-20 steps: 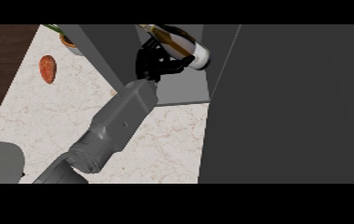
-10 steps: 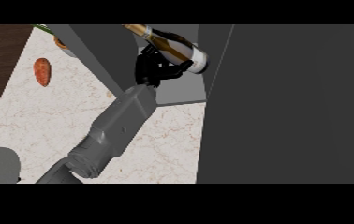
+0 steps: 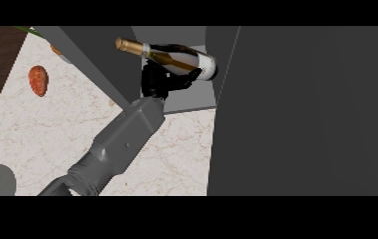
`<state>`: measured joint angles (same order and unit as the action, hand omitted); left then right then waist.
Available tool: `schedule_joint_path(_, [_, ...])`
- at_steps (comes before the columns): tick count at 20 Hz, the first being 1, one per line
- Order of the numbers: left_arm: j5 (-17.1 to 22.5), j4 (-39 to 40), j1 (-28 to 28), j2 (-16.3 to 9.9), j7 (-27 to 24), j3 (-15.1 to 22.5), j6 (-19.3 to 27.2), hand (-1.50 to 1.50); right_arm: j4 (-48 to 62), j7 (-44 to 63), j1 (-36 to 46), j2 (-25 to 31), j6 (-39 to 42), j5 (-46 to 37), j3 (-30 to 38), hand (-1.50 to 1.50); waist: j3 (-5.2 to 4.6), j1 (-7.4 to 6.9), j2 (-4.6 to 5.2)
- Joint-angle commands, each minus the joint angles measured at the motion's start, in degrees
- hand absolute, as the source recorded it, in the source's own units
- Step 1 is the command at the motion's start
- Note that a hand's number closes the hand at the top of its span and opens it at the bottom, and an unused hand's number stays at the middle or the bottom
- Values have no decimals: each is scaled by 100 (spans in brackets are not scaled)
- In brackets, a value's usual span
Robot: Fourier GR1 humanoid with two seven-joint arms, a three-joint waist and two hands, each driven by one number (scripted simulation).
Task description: Pick up the wine, place it into the cabinet and close the cabinet
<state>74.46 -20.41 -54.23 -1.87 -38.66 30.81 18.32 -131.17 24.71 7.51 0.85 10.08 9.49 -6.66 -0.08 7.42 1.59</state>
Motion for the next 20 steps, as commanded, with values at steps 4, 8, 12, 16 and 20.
schedule_joint_path(4, [481, -163, -21, 177, -282, 216, 137, 150, -107, 116, 81, -33, -77, -206, -193, -150, -10, 56, 22])
schedule_joint_path(8, [811, -183, -268, 181, -375, 225, 497, -150, 121, -89, 103, 9, 47, -19, -10, -150, -1, 70, 40])
schedule_joint_path(12, [1029, -182, -314, 181, -456, 340, 603, -150, 22, -10, -26, -7, 20, -136, -157, -150, -2, 61, 24])
schedule_joint_path(16, [1141, -63, -276, 185, -466, 531, 566, -150, -284, 64, -183, 26, 83, 49, -178, -150, 0, 149, 39])
schedule_joint_path(20, [1070, 64, -572, 186, -415, 864, 1081, -150, -75, -38, -177, -37, 17, -117, -187, -150, 5, 62, 15])
